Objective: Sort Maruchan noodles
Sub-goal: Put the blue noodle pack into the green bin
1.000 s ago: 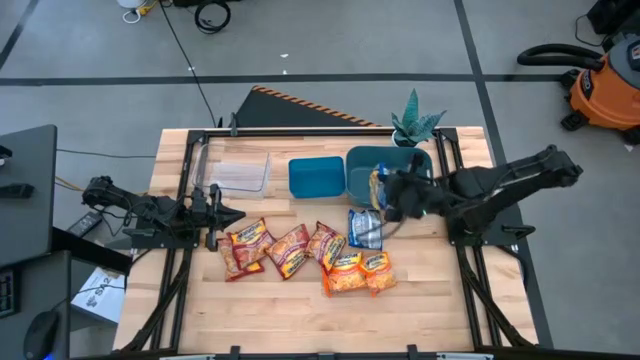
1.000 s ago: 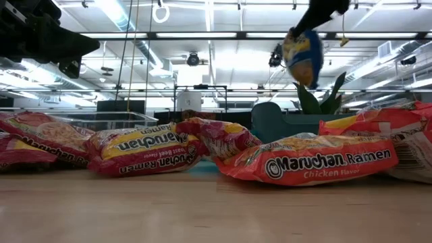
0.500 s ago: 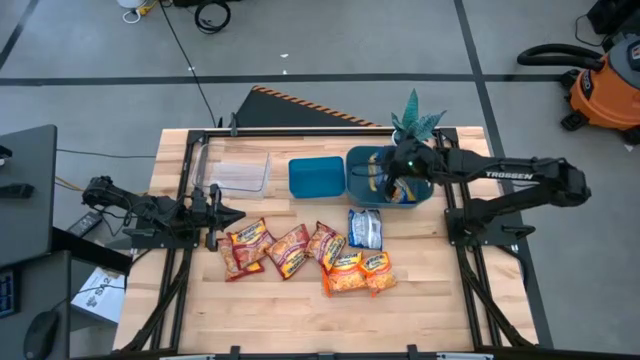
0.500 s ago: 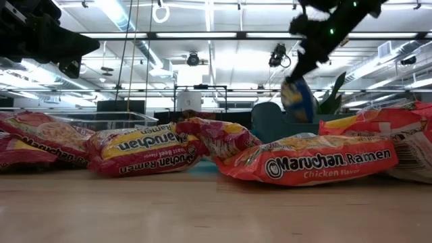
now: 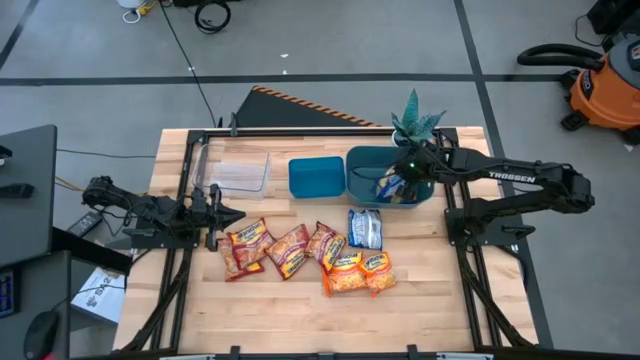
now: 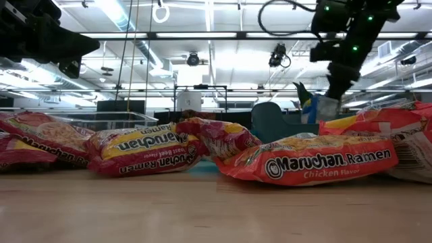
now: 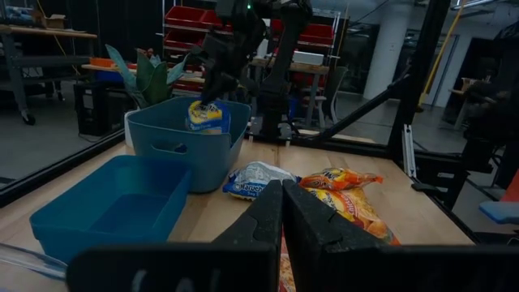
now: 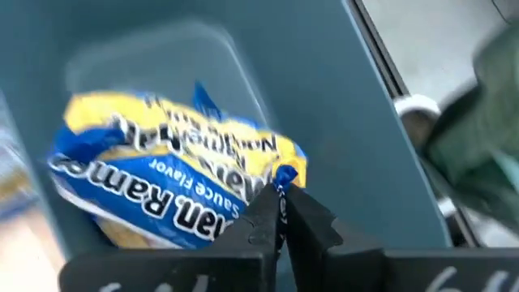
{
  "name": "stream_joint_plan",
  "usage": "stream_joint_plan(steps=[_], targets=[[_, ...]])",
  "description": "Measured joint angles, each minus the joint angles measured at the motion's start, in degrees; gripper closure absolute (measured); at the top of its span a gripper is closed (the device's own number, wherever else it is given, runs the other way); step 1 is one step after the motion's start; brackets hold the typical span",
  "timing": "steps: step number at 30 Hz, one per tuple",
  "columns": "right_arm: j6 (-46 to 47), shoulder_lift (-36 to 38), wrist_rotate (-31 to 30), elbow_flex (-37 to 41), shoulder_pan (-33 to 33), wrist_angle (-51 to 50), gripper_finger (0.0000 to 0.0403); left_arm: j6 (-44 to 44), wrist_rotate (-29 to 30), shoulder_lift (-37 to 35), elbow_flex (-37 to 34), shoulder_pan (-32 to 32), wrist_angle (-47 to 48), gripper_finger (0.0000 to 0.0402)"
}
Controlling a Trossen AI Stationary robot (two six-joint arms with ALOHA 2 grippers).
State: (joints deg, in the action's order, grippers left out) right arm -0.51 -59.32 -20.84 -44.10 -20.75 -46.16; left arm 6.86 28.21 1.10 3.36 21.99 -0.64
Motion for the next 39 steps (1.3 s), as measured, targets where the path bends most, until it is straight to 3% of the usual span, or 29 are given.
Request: stream_joint_plan(steps=[8,15,20,27,32,39], targets=[[2.7,0.0,-3.8,-0.6,-0.1,-13.1,0.0297,0.0,0.0,0.0,0.0,0.0,0.0,0.0386],[8.7,0.1,-2.3,-8.8,0.1,-23.6,0.0234,0.0,0.0,0.0,0.0,0.0,0.0,0.0386],[9.5,1.8,1.9,-11.4,2.5,-16.2,0.0218,0.0,0.0,0.0,0.0,0.0,0.0,0.0386],[8.1,2.3,2.6,-4.0,6.4,-2.6,0.0219,0.0,0.0,0.0,0.0,0.0,0.0,0.0386],[12.0,2.3,4.1,1.5,7.7,-8.3,0.0219,0.0,0.0,0.0,0.0,0.0,0.0,0.0386],[13.6,2.3,5.3,1.4,9.6,-7.9,0.0219,0.0,0.0,0.0,0.0,0.0,0.0,0.0386]])
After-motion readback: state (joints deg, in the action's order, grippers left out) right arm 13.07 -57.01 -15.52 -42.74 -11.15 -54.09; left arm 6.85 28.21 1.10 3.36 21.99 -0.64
